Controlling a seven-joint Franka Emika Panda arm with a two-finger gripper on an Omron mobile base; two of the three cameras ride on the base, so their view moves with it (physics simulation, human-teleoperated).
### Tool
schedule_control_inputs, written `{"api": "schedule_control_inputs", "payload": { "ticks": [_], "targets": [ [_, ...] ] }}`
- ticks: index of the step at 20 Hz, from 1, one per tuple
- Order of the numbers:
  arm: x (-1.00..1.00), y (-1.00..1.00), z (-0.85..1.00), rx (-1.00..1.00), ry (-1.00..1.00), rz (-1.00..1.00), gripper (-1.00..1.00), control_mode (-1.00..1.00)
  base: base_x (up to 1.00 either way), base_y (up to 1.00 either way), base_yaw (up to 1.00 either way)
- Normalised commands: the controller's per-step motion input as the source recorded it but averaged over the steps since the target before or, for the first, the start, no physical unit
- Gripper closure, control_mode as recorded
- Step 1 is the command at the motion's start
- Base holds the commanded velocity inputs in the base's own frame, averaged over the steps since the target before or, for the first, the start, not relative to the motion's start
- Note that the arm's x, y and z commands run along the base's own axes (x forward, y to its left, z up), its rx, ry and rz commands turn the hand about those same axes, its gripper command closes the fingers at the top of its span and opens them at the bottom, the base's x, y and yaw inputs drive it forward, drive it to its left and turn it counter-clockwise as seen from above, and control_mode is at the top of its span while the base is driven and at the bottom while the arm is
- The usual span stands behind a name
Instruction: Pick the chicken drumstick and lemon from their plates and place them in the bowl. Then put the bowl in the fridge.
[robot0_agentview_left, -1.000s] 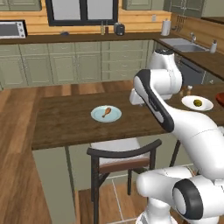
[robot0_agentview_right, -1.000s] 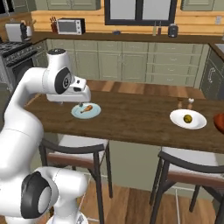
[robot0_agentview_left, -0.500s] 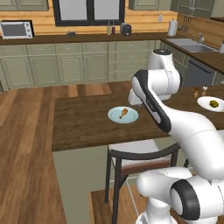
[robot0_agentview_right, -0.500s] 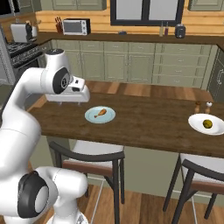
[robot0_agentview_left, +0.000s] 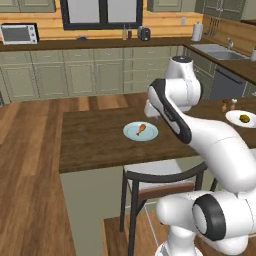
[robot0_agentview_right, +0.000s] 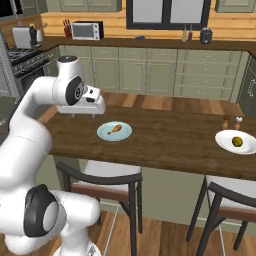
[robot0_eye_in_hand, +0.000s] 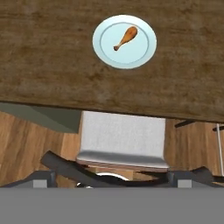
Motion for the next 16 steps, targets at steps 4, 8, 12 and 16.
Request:
{"api": "schedule_control_inputs", "payload": {
  "ticks": [4,8,12,16],
  "targets": [
    [1.0,0.0,-0.08,0.01,0.21,-0.03,-1.0,-1.0,0.0,0.0,0.0],
    [1.0,0.04,-0.47,0.05,0.26,-0.12,-1.0,-1.0,0.0,0.0,0.0],
    [1.0,0.01,-1.0,0.02,0.14,-0.31,-1.0,-1.0,0.0,0.0,0.0],
    [0.68,-0.01,-0.81,0.13,0.0,-0.19,-1.0,-1.0,0.0,0.0,0.0]
  ]
}}
